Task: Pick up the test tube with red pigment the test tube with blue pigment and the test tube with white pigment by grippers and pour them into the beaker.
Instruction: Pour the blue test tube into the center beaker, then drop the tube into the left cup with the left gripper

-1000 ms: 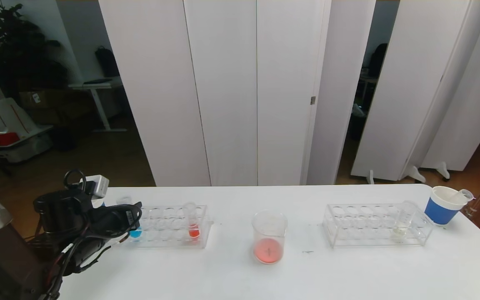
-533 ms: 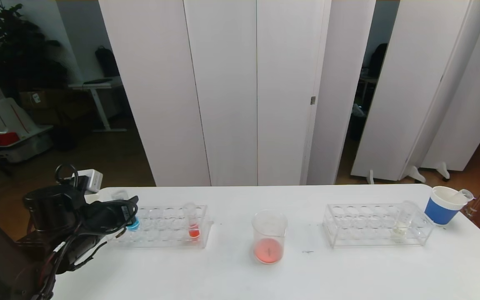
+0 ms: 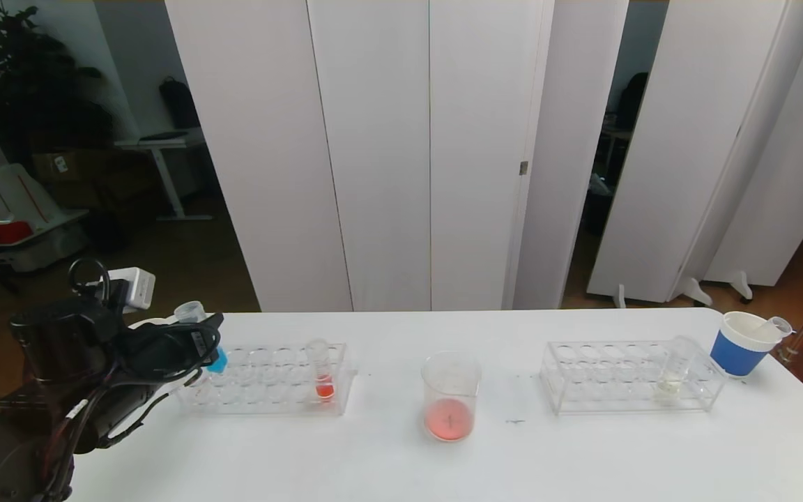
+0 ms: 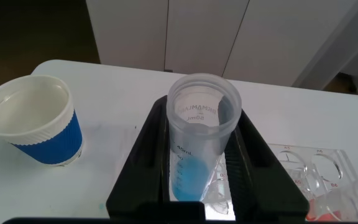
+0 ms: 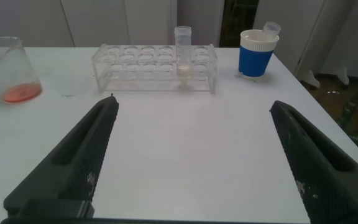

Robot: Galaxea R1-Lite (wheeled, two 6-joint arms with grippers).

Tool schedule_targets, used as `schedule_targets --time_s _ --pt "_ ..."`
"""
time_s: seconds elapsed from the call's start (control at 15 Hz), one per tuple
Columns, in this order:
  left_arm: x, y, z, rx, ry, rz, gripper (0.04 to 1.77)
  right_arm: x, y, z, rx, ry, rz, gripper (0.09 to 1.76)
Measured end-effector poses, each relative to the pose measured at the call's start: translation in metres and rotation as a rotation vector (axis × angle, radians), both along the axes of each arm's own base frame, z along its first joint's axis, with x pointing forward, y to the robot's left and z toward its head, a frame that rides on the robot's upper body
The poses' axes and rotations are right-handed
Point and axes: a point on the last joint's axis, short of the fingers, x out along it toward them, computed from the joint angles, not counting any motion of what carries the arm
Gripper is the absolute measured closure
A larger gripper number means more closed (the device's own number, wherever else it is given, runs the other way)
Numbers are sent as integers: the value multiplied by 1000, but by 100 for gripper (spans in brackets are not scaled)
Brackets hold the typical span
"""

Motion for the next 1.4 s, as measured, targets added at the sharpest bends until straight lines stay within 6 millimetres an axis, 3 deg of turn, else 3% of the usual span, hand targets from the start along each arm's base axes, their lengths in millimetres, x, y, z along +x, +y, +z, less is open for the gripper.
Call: schedule_targets --time_s 0.47,0.8,1.13,1.4 --pt "-13 -4 29 28 -28 -22 122 0 0 0 0 0 0 10" --pt "-33 -8 62 20 -35 -68 122 0 0 0 0 0 0 10" --pt "-50 -28 93 16 -101 -165 122 0 0 0 0 0 0 10" --pt "-59 -50 106 16 -144 -265 122 0 0 0 0 0 0 10"
